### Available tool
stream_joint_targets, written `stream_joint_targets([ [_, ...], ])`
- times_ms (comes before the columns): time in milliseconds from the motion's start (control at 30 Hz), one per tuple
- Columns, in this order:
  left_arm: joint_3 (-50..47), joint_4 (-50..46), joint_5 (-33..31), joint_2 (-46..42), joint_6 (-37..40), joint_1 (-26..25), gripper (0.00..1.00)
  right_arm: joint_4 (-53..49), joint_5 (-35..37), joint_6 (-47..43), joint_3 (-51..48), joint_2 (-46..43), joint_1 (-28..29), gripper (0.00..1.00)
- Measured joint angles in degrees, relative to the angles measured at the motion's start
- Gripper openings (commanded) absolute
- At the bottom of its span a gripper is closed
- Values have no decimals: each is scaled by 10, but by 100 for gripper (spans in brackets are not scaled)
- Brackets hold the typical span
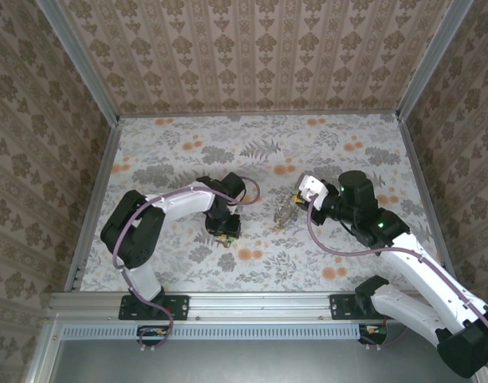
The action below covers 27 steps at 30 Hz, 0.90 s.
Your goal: Put the keys on the keyring
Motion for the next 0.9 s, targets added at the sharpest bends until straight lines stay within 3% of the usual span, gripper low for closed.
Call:
stream_joint_targets([
  [500,-8,-11,-9,0,-3,-8,29,0,-4,5,0,0,0,0],
  [767,-15,-10,-3,0,-13,-8,6,4,-5,14,0,0,0,0],
  [900,-9,-9,3,0,-10,-8,0,5,-5,15,0,0,0,0],
])
